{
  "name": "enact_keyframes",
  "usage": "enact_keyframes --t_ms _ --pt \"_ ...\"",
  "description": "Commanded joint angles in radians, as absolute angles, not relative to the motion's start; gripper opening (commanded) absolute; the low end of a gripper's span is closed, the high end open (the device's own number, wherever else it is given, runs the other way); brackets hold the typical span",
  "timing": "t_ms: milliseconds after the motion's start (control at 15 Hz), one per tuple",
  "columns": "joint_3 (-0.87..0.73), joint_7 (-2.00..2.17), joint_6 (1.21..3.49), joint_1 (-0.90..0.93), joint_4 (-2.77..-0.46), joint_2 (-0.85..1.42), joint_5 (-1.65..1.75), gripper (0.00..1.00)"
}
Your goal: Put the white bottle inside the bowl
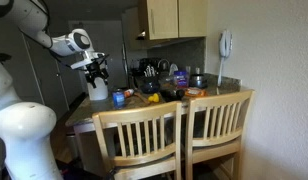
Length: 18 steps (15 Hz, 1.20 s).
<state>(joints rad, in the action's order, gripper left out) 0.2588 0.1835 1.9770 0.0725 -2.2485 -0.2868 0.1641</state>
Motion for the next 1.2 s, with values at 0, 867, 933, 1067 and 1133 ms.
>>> enact_keyframes --t_ms 0,867,933,1067,1133 --pt "0.238 0.189 1.973 0.096 -2.246 -0.284 0.171 1.0" --pt "0.238 0.189 1.973 0.096 -2.246 -0.284 0.171 1.0" --pt "0.238 0.189 1.973 0.096 -2.246 -0.284 0.171 1.0" --pt "0.238 0.189 1.973 0.096 -2.246 -0.284 0.171 1.0" --pt "0.281 0.269 1.873 0.112 -2.103 -0.288 0.175 1.0"
